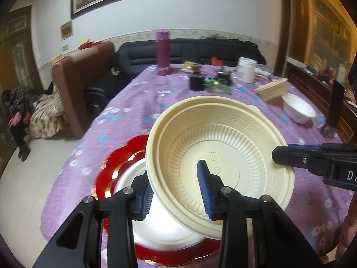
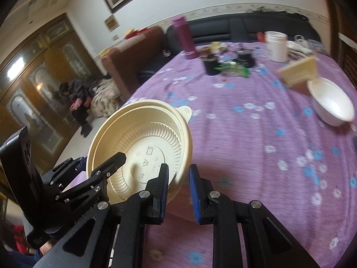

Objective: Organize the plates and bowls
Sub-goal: 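Lower the beige bowl into the white bowl and open the right tool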

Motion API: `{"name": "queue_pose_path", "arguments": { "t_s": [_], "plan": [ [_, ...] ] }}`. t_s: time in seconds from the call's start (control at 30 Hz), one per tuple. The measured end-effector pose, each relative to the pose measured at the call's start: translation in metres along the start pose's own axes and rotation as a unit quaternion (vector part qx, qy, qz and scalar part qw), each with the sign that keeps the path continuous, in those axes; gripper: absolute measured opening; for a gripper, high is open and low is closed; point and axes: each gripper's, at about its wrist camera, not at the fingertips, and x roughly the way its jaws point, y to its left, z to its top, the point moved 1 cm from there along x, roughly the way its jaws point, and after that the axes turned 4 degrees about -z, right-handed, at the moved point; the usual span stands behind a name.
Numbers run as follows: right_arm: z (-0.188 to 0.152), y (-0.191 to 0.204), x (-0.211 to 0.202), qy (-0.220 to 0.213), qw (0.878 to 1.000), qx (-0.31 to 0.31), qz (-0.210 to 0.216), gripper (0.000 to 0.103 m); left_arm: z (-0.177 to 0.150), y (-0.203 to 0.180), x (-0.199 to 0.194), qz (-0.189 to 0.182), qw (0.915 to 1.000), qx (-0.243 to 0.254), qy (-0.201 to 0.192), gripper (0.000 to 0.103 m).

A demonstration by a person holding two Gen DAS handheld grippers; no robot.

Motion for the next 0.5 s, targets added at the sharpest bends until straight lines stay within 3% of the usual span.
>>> {"name": "queue_pose_path", "arguments": {
  "t_s": [0.23, 0.5],
  "plan": [
    [0.001, 0.04, 0.035, 0.034, 0.999, -0.035, 0.016, 0.022, -0.018, 0.043, 0.002, 0.021, 0.9988, -0.039, 0.023, 0.035],
    [-0.005, 0.053, 0.055, 0.06, 0.997, -0.046, 0.021, 0.022, -0.029, 0.055, 0.01, 0.029, 0.9978, -0.046, 0.039, 0.035]
  ]
}}
